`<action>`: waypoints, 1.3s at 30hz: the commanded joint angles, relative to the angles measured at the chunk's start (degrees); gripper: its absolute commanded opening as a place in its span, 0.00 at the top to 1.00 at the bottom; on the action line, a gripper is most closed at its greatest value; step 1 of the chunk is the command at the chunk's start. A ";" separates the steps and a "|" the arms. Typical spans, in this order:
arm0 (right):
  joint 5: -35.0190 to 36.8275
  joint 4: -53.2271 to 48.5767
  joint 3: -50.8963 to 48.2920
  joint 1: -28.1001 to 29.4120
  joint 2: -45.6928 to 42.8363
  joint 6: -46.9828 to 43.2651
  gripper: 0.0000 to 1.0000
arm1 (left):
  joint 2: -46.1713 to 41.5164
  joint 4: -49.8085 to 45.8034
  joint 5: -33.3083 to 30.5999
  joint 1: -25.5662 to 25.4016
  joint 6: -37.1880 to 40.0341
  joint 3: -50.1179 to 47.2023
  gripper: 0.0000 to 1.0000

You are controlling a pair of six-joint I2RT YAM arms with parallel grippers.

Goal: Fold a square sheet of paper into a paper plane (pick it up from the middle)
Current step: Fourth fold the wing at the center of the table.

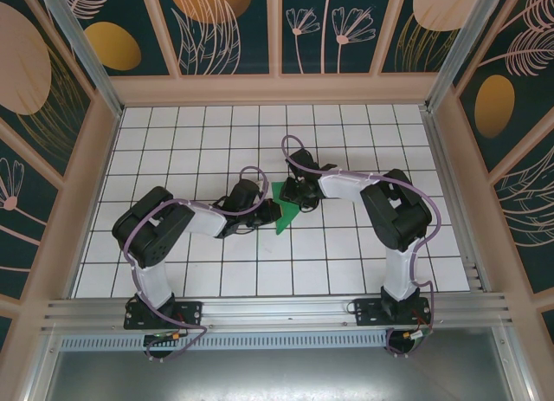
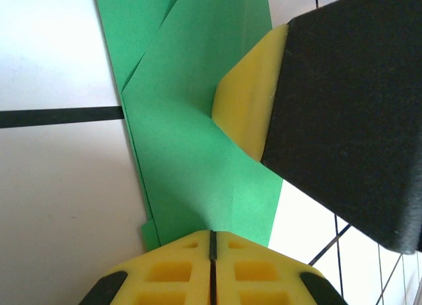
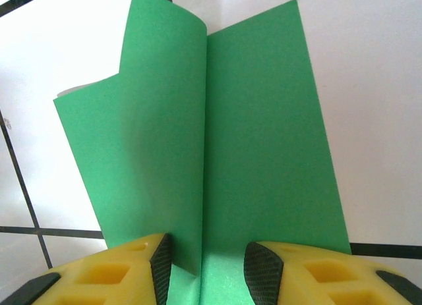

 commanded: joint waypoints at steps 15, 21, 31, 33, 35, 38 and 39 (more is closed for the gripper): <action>0.22 -3.85 -5.94 -0.15 11.99 -0.88 0.56 | 2.02 -10.89 -3.31 -0.04 1.88 0.79 0.95; -5.13 -3.94 -1.68 -2.68 1.90 -3.04 0.56 | 3.81 -14.46 -4.16 -0.11 2.92 1.17 1.00; -12.98 3.76 -2.07 -5.22 -9.94 -12.92 0.63 | 4.53 -17.83 -5.03 -0.20 4.64 2.23 1.00; -15.45 5.58 -3.12 -5.18 -9.44 -14.20 0.72 | 4.54 -18.02 -5.03 -0.16 4.74 2.42 1.00; -17.67 7.01 -3.33 -5.21 -7.96 -14.75 0.81 | 4.56 -18.22 -5.03 -0.19 4.84 2.52 1.00; -20.08 8.78 -3.58 -5.22 -6.01 -15.39 0.91 | 4.61 -18.39 -5.14 -0.17 4.60 2.52 1.00; -20.66 9.27 -3.63 -5.20 -5.50 -15.54 0.93 | 4.69 -18.38 -5.12 -0.14 4.51 2.50 1.00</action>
